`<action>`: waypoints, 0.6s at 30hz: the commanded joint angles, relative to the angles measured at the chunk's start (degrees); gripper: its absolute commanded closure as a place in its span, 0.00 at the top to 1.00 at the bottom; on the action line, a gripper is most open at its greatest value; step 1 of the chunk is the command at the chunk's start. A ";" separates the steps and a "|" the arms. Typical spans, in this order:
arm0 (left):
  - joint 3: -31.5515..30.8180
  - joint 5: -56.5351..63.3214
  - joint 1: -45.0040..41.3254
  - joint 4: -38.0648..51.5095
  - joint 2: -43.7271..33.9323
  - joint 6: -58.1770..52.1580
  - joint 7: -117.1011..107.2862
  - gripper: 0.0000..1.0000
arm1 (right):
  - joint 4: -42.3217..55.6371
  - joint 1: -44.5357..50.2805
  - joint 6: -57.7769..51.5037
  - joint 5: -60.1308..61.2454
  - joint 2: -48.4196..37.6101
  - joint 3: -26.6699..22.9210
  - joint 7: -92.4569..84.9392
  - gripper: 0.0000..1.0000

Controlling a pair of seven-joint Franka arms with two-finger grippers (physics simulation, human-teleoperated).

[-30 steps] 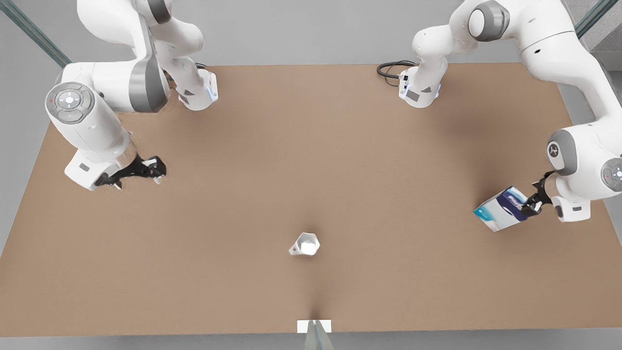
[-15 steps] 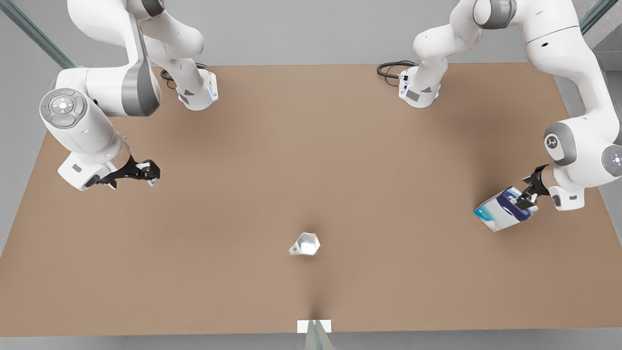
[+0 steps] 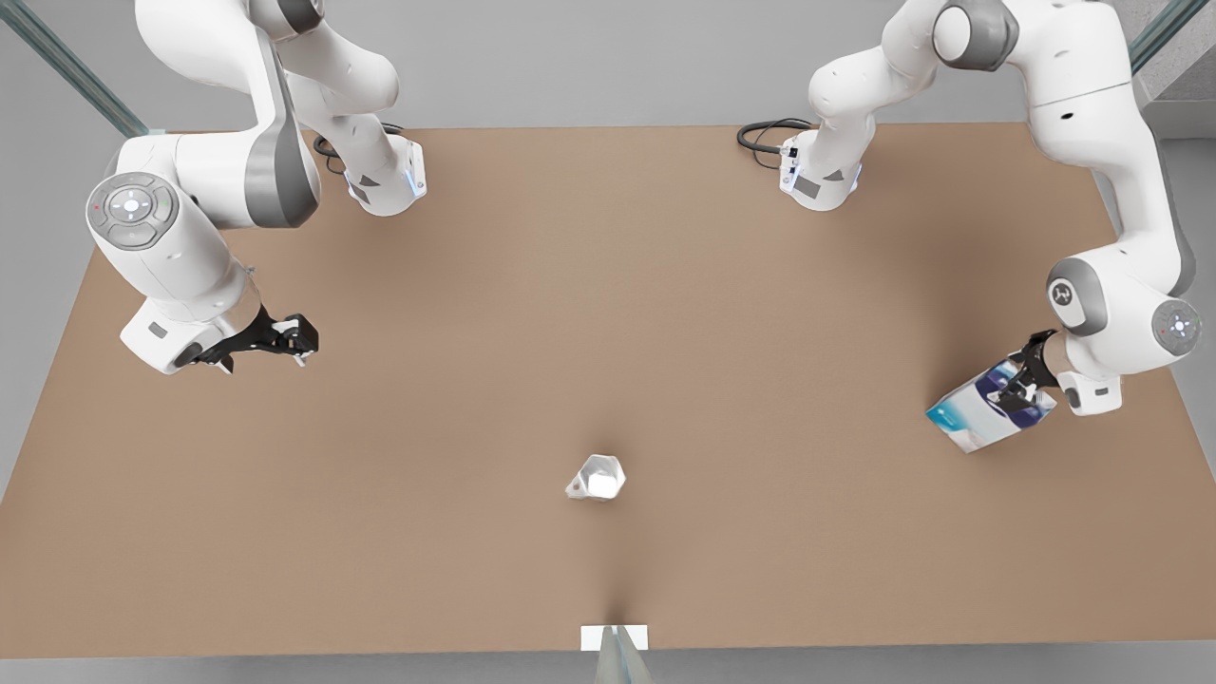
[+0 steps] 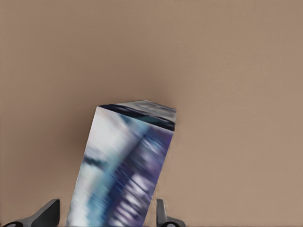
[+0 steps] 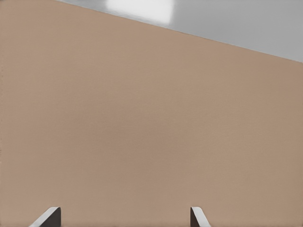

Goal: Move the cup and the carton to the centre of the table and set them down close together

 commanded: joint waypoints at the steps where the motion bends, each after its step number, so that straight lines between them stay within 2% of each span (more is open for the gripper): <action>1: 0.00 0.22 0.00 -0.04 0.31 0.38 0.00 0.99 | 0.00 0.00 0.00 0.00 0.00 -0.08 0.00 1.00; 14: 0.00 0.22 -0.53 0.48 2.50 2.85 0.18 0.98 | 0.00 -0.26 0.18 0.00 0.08 0.00 0.00 1.00; 15: 0.00 0.22 -0.79 0.48 2.42 2.76 0.18 0.92 | 0.00 -0.18 0.18 0.00 0.08 0.00 0.00 1.00; 16: 0.00 0.22 -0.88 0.48 2.33 2.76 0.26 0.75 | 0.00 -0.09 0.09 0.00 0.00 0.00 0.00 1.00; 18: 0.00 0.22 -1.05 0.48 2.24 2.76 0.79 0.49 | 0.00 -0.09 0.09 0.00 0.08 0.00 0.00 1.00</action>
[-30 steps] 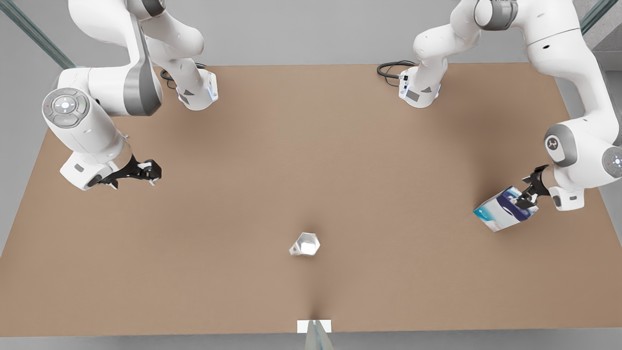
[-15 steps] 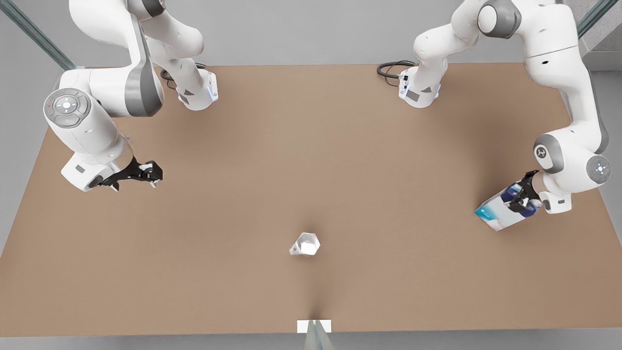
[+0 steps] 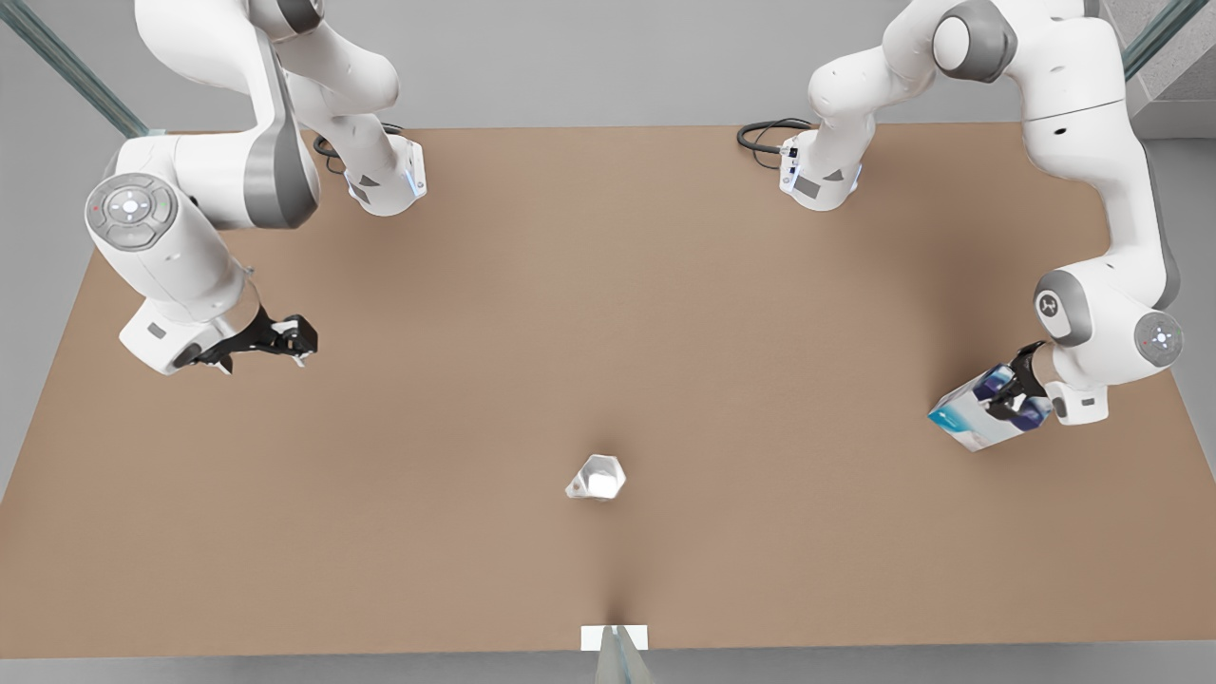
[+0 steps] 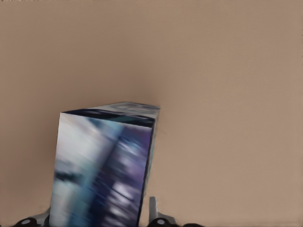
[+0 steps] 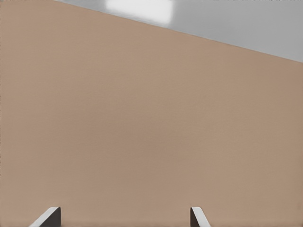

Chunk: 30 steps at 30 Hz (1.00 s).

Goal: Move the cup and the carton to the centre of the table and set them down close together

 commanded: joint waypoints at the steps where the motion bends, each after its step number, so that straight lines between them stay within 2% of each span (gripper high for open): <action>1: -0.03 -0.05 -0.03 0.00 -0.05 -0.01 0.02 0.45 | 0.00 0.01 0.00 0.00 0.00 0.01 0.00 1.00; 2: -0.03 -0.05 -0.03 0.00 -0.05 0.08 0.11 0.42 | 0.00 -0.08 0.00 0.00 0.00 -0.07 0.00 1.00; 6: -0.03 -0.14 -0.21 0.00 -0.05 0.08 0.11 0.47 | 0.00 -0.08 0.09 0.00 0.00 0.01 0.00 1.00; 15: -3.01 -0.05 -0.12 -0.09 -3.48 -0.97 0.37 0.47 | 0.00 0.27 0.09 0.00 -0.09 0.01 0.00 1.00; 23: -18.31 1.53 -0.56 1.41 -6.73 -5.63 38.07 0.47 | -0.09 0.27 0.18 -0.09 0.08 0.01 0.00 1.00; 26: -18.40 1.44 -5.57 2.73 -6.64 -5.37 61.97 0.48 | -0.09 0.18 0.18 0.00 0.00 0.01 0.00 1.00; 30: -18.48 4.08 -10.67 4.04 -6.64 -3.70 81.93 0.49 | -0.09 0.18 0.18 -0.09 0.08 0.01 0.00 1.00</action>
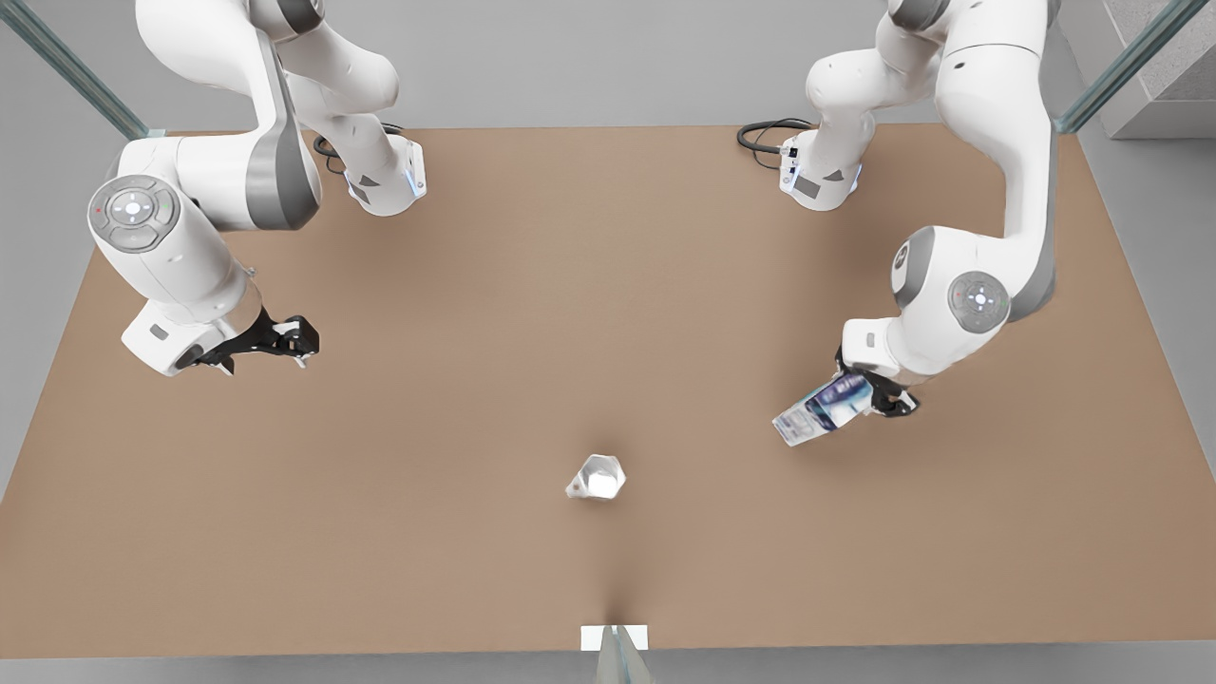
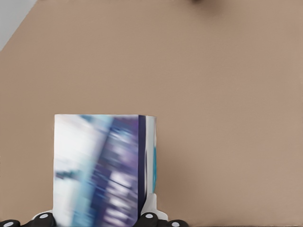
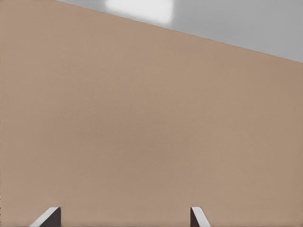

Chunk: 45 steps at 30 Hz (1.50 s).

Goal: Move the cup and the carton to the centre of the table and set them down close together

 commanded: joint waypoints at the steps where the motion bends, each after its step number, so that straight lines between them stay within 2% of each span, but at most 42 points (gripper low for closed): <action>1: -0.03 1.86 -0.16 -0.08 0.10 0.78 1.22 0.49 | 0.03 -0.07 0.00 -0.06 0.00 0.06 0.00 1.00; 8: -0.03 1.25 -11.76 -1.49 1.68 2.63 2.81 0.49 | 0.03 -0.16 0.00 0.03 -0.08 0.06 0.00 1.00; 11: -0.03 -2.88 -16.95 -0.34 2.56 2.54 2.37 0.49 | 0.03 -0.16 0.00 0.03 0.00 0.06 0.00 1.00; 19: 1.11 -7.10 -23.71 5.10 6.78 0.70 -1.85 0.50 | 0.03 -0.33 0.00 0.03 0.00 0.06 0.00 1.00; 21: 13.15 -10.62 -34.52 8.09 8.27 0.44 -1.76 0.50 | 0.12 -0.42 0.00 0.03 0.00 0.06 0.00 1.00; 34: 14.38 -11.32 -41.29 8.27 13.29 7.73 -5.01 0.50 | 0.12 -0.42 0.09 -0.06 0.36 0.06 0.00 1.00; 37: 14.47 -11.32 -42.17 8.27 14.34 9.31 -6.68 0.57 | 0.12 -0.51 0.09 0.02 0.44 -0.02 0.00 1.00; 38: 16.40 -11.41 -44.10 8.18 14.60 9.84 -8.09 0.66 | 0.12 -0.51 0.09 -0.06 0.36 -0.02 0.00 1.00; 39: 16.58 -11.85 -44.63 8.27 15.13 10.19 -8.27 1.00 | 0.12 -0.42 0.09 -0.06 0.36 0.06 0.00 1.00; 45: 16.49 -12.11 -44.63 8.18 14.78 10.46 -7.92 1.00 | 0.12 -0.51 0.18 -0.06 0.44 0.06 0.00 1.00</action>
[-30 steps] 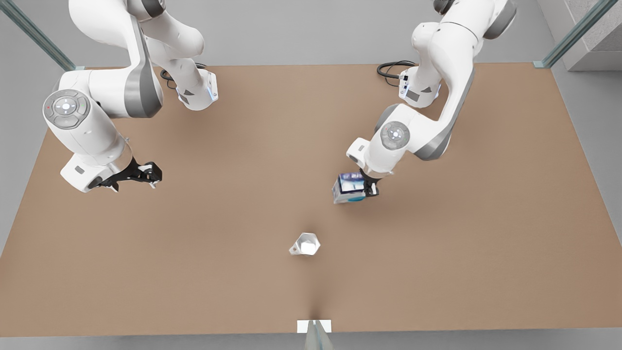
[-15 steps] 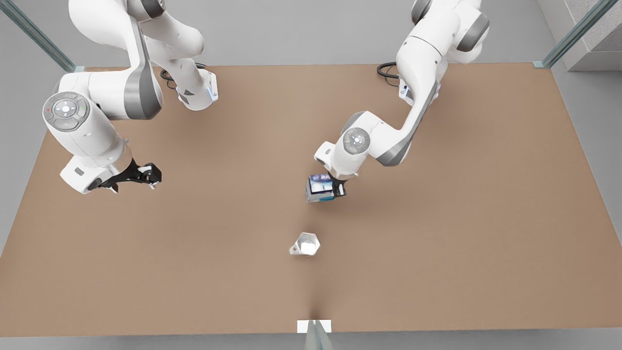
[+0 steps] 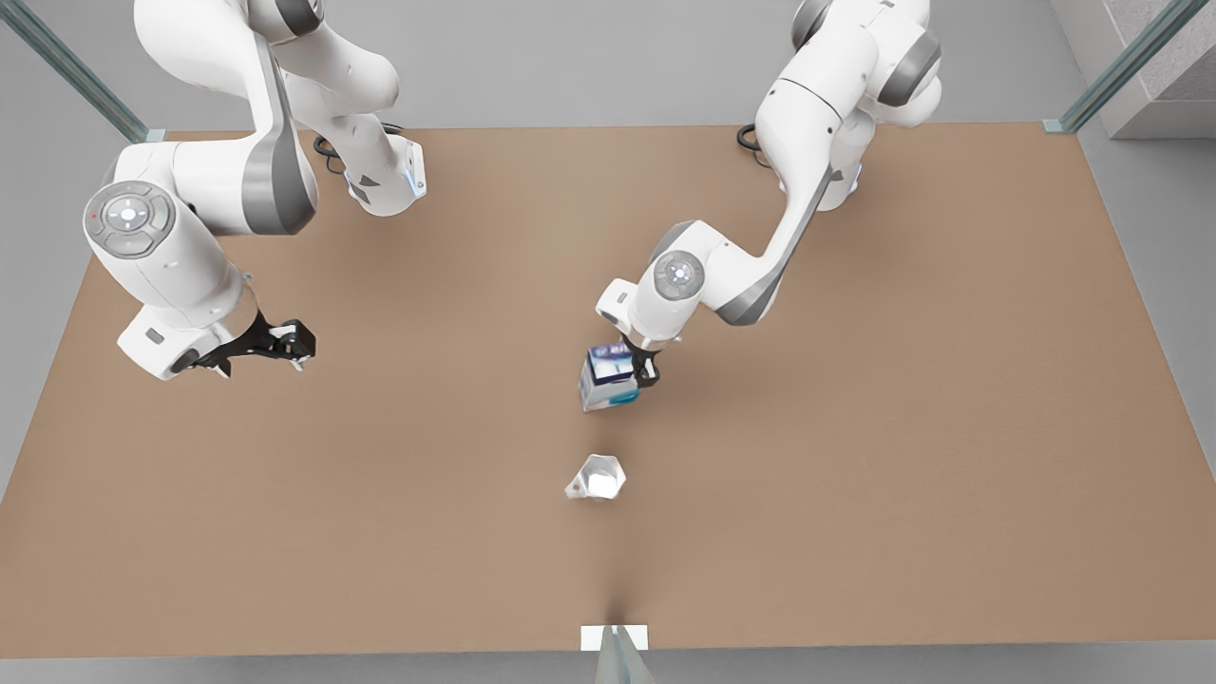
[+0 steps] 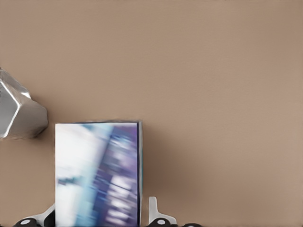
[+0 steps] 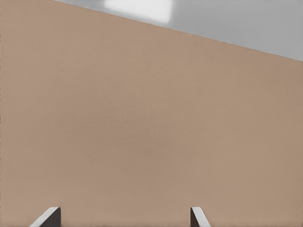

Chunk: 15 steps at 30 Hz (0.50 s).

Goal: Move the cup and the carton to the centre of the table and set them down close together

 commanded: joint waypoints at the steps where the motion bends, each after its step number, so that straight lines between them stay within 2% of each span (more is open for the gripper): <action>1: 0.00 -0.63 0.00 0.00 -0.02 -0.02 0.00 1.00 | 0.00 0.03 0.02 0.00 -0.01 -0.05 0.00 1.00; 7: 0.08 -2.21 0.09 0.09 -0.64 -0.46 0.09 1.00 | 0.00 0.03 0.02 0.00 0.08 -0.05 0.00 1.00; 12: 0.17 -5.11 0.44 -0.09 -6.52 -4.15 -0.26 1.00 | 0.00 0.03 0.02 0.00 0.08 0.04 0.00 1.00; 15: 6.67 -5.56 0.79 1.58 -10.13 -10.73 -7.00 1.00 | 0.00 0.12 0.02 0.09 0.08 0.04 0.00 1.00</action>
